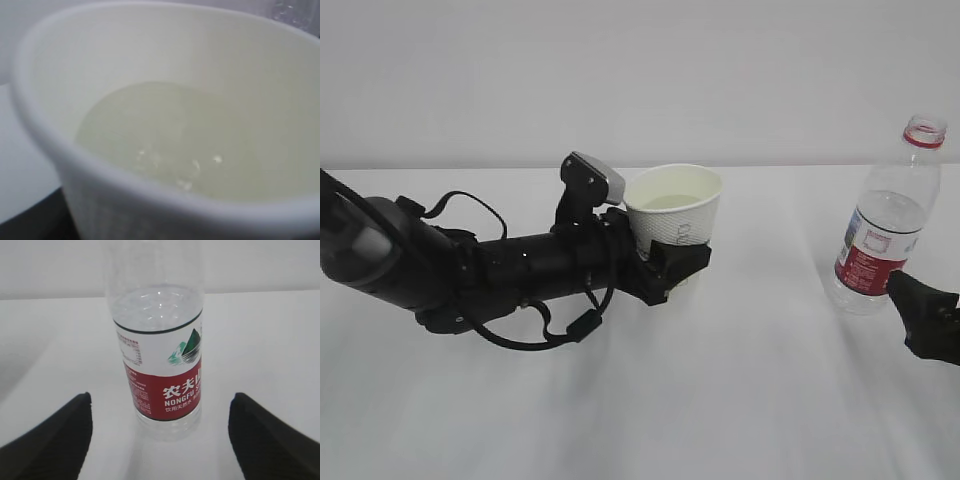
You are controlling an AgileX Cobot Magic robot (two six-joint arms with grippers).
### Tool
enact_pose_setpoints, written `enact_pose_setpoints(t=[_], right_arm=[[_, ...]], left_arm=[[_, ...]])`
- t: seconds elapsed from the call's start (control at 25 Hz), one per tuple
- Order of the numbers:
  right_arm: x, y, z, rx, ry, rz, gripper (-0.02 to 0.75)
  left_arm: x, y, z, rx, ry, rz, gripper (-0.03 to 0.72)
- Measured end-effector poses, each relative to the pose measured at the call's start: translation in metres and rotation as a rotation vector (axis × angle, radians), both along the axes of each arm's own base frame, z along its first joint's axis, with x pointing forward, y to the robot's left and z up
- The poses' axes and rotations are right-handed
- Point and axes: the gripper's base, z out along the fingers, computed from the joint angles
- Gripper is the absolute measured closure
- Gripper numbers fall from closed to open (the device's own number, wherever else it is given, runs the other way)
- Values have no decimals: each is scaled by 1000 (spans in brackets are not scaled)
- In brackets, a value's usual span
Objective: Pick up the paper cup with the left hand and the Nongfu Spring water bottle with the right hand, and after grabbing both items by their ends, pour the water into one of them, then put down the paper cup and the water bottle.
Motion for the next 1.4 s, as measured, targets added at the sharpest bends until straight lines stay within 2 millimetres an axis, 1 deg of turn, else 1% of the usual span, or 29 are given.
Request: enact_pose_setpoints(t=[0.16, 0.48, 0.64, 0.88, 1.16, 1.4], right_arm=[[0, 0, 0, 0, -1, -3, 94], [0, -1, 0, 2, -1, -13, 95], [0, -1, 0, 2, -1, -13, 95], [0, -2, 0, 2, -2, -19, 98], [0, -2, 0, 3, -2, -21, 108], [0, -2, 0, 3, -2, -21, 108]], left_arm=[[5, 21, -4, -7, 17, 43, 169], [2, 69, -18, -37, 66, 137, 169], [3, 99, -20, -30, 45, 257, 169], [9, 143, -27, -23, 72, 450, 169], [19, 173, -26, -22, 60, 558, 169], [24, 191, -25, -21, 51, 623, 169]])
